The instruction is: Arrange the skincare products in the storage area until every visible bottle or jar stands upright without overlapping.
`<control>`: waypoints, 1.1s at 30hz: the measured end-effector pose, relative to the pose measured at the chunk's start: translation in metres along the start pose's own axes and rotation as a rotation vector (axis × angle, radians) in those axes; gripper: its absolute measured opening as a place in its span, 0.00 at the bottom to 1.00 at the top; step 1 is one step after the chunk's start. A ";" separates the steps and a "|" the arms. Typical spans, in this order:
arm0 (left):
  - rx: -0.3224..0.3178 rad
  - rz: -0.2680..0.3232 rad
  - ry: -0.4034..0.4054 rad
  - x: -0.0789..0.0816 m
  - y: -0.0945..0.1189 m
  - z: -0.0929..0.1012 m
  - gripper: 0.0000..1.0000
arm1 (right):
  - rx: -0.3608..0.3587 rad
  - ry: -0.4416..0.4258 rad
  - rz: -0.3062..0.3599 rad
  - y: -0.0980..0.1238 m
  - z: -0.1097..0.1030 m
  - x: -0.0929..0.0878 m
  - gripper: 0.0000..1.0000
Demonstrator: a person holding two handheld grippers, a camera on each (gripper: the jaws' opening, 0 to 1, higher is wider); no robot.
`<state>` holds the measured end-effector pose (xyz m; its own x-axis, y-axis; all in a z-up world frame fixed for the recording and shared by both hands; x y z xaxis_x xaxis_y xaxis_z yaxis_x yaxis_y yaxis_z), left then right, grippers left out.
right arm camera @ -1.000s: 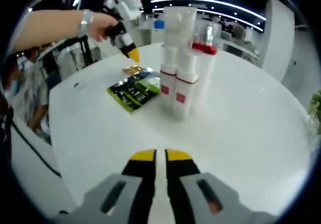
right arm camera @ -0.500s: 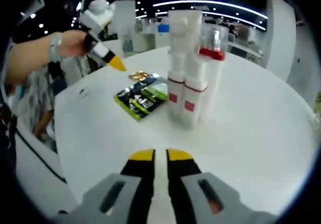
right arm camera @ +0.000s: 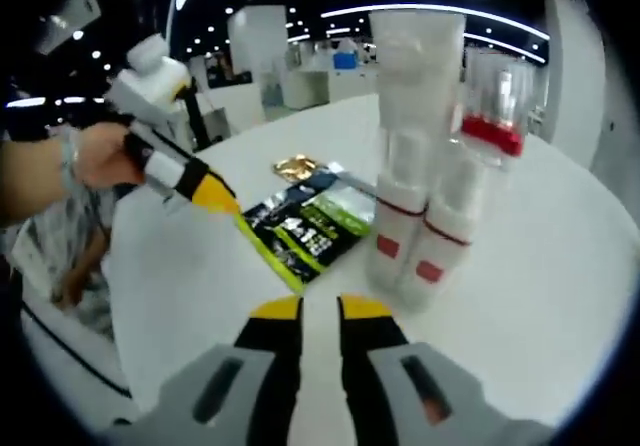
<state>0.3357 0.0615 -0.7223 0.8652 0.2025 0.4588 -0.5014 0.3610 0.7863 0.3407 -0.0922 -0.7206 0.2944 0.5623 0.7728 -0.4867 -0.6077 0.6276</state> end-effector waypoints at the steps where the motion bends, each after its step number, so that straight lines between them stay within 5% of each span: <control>1: -0.001 -0.002 0.006 0.000 -0.001 0.000 0.29 | 0.006 0.004 -0.002 -0.003 -0.002 0.000 0.15; 9: -0.036 -0.023 0.004 -0.003 -0.012 0.004 0.29 | 0.023 0.059 -0.062 -0.017 -0.008 -0.008 0.17; 11: -0.058 -0.009 -0.003 -0.002 -0.014 0.008 0.29 | 0.017 0.094 -0.027 -0.019 -0.007 -0.002 0.17; 33: -0.082 0.003 -0.036 -0.003 -0.018 0.015 0.28 | 0.053 0.115 -0.048 -0.017 -0.013 -0.006 0.17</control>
<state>0.3420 0.0411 -0.7318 0.8623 0.1711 0.4766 -0.5002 0.4341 0.7492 0.3364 -0.0775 -0.7369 0.2191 0.6502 0.7275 -0.4290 -0.6055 0.6704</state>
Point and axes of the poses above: the point that each gripper's makers call its tool centre point, and the gripper's own axes: y roughly backward along the fingers, z roughly to its right, x roughly out of its top, the point moved 3 cm from there along y, roughly backward along the fingers, and after that the axes turned 12 degrees about y, right-handed, at the moved point
